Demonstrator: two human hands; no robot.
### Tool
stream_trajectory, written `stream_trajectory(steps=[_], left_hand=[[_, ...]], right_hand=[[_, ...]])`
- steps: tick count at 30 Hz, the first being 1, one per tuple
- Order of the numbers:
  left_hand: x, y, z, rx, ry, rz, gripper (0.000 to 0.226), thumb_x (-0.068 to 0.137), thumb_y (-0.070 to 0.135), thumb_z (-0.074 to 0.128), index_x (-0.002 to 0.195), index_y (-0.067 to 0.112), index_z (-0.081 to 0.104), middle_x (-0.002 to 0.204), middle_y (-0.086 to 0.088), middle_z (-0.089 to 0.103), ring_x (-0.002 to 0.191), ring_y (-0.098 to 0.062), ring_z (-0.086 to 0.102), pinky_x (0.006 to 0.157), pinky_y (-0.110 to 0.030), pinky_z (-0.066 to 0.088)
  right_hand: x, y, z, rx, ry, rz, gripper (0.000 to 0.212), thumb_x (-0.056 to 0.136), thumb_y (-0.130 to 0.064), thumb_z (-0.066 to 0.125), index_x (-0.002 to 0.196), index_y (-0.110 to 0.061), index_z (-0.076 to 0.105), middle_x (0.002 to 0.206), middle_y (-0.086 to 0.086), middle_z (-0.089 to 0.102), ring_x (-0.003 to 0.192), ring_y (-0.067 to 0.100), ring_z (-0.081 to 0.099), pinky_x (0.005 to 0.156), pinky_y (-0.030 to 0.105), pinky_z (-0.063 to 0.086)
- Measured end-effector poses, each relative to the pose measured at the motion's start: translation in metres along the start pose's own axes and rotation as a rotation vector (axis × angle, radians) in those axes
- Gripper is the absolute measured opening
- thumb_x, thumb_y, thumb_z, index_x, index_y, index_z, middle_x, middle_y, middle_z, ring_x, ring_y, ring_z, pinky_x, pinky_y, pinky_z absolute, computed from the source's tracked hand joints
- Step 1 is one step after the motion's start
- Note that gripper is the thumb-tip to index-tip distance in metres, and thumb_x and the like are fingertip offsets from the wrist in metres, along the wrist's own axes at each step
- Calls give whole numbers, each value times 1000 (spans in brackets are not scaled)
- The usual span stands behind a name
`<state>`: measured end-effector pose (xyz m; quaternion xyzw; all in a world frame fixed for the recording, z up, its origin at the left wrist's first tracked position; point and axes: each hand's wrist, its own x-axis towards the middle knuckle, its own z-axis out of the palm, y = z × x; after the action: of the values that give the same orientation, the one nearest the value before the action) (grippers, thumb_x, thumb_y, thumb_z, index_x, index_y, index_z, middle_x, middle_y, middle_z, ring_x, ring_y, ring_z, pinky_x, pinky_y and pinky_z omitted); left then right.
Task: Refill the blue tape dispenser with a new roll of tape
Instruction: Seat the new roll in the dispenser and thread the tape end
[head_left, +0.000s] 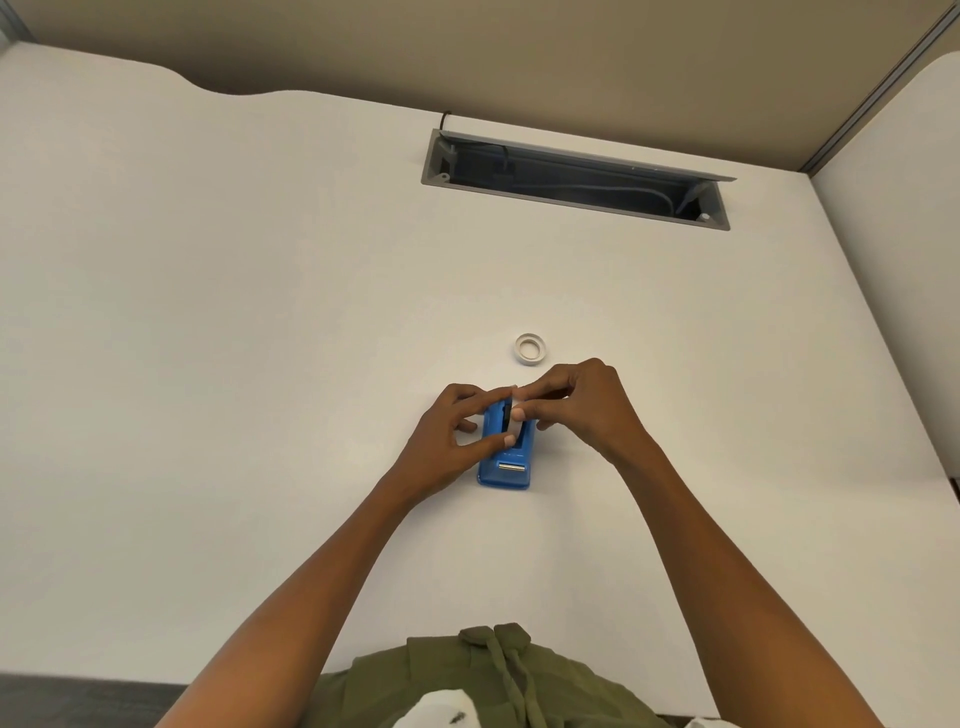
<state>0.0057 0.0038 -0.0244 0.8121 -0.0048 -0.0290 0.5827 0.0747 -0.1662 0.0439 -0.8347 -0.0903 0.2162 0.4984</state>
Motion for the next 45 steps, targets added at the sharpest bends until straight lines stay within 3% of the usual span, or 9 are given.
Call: stream_trajectory(steps=[10, 15, 20, 29, 34, 38, 41, 45], left_hand=[[-1, 1, 1, 1, 9, 3, 43, 82, 38, 64, 118, 52, 46, 114, 5, 50, 105, -8, 52, 80, -6, 44], [-2, 2, 1, 9, 17, -2, 42, 83, 42, 62, 120, 51, 46, 113, 7, 50, 102, -5, 53, 81, -7, 45], [-1, 1, 1, 17, 10, -12, 45, 83, 37, 64, 123, 45, 47, 115, 3, 50, 104, -10, 53, 81, -8, 46], [1, 2, 2, 19, 12, -30, 46, 81, 38, 65, 123, 45, 47, 115, 2, 51, 103, -13, 53, 78, -10, 47], [-1, 2, 2, 9, 28, -12, 45, 81, 39, 65, 120, 50, 45, 114, 4, 51, 101, -6, 52, 79, -7, 44], [-1, 2, 3, 5, 33, 21, 45, 83, 34, 64, 124, 44, 47, 112, 2, 51, 103, -8, 52, 82, -8, 44], [-1, 0, 3, 2, 36, 20, 45, 84, 29, 65, 123, 42, 48, 112, 0, 51, 104, -10, 52, 81, -8, 44], [0, 1, 4, 19, 37, 2, 46, 80, 37, 67, 122, 44, 49, 111, 3, 51, 100, -6, 51, 79, -7, 43]], right_hand=[[1, -4, -1, -75, -3, 46, 7, 79, -15, 74, 84, -12, 77, 70, 11, 74, 55, 13, 68, 65, 20, 57], [-3, -11, -1, -181, -57, 23, 20, 59, -13, 86, 76, -12, 76, 58, -3, 68, 50, 6, 63, 56, 16, 54], [1, -13, -3, -145, -40, 67, 19, 58, -8, 87, 72, -11, 74, 57, -1, 69, 48, 9, 67, 51, 11, 49], [2, -17, -6, -78, -50, 104, 15, 70, -8, 81, 84, -4, 77, 75, 14, 74, 56, 19, 69, 59, 20, 57], [-8, -19, 2, -374, -14, -31, 8, 78, -16, 72, 83, -11, 77, 71, 8, 72, 58, 13, 62, 65, 26, 52], [-11, -30, 7, -611, -123, -73, 17, 72, -21, 75, 81, -7, 71, 73, 7, 67, 71, 17, 57, 69, 33, 51], [-8, -41, 9, -671, -163, -14, 23, 68, -19, 78, 85, -6, 69, 89, 14, 69, 87, 25, 62, 79, 38, 55], [0, -48, 3, -665, -125, 18, 13, 76, -8, 66, 88, -7, 73, 94, 17, 70, 83, 27, 68, 76, 30, 54]])
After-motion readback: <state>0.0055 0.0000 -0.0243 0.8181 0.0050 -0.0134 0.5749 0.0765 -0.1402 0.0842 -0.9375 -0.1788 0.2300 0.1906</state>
